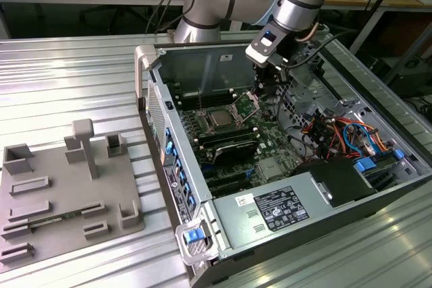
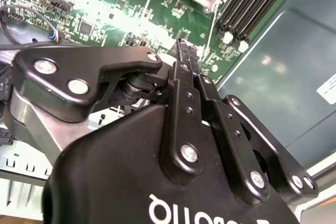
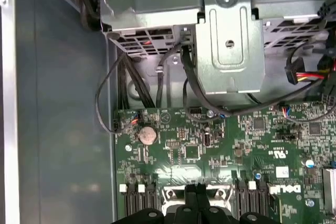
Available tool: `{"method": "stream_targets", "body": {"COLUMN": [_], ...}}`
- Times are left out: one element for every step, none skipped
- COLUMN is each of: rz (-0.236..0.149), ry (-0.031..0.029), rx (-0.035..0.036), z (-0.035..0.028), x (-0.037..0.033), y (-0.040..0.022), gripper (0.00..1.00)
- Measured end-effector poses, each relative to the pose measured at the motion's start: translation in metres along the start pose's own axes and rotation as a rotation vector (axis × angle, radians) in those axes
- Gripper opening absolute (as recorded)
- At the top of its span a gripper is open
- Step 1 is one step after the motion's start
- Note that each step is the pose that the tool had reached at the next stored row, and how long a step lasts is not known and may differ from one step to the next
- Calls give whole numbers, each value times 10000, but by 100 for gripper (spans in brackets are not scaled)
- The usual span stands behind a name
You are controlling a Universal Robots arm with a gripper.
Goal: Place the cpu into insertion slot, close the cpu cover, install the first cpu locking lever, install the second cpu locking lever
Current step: 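Close the cpu cover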
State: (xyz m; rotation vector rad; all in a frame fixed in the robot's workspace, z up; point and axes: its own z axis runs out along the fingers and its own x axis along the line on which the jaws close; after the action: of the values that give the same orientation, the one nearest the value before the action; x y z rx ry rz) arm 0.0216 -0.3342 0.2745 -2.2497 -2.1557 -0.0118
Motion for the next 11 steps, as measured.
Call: {"method": "stream_targets", "body": {"rz": [-1,1,1,2,2,4,6,6,7,9,9], "ry": [-2,-5,-7,-10,-13,-16,-20,-24,-24,-25,-27], "rx": [19,39,54,81,112,154,202,283,329,359,383], "z": [0,-1,-1,-2,-1,1,6,25,39,55,81], "x": [2,3,5,8,10,12,13,14,14,14,14], "y": [26,51,73,110,138,166,192,213,223,229,242], "gripper": [11,11,11,11,11,11,11,11,11,11,11]}}
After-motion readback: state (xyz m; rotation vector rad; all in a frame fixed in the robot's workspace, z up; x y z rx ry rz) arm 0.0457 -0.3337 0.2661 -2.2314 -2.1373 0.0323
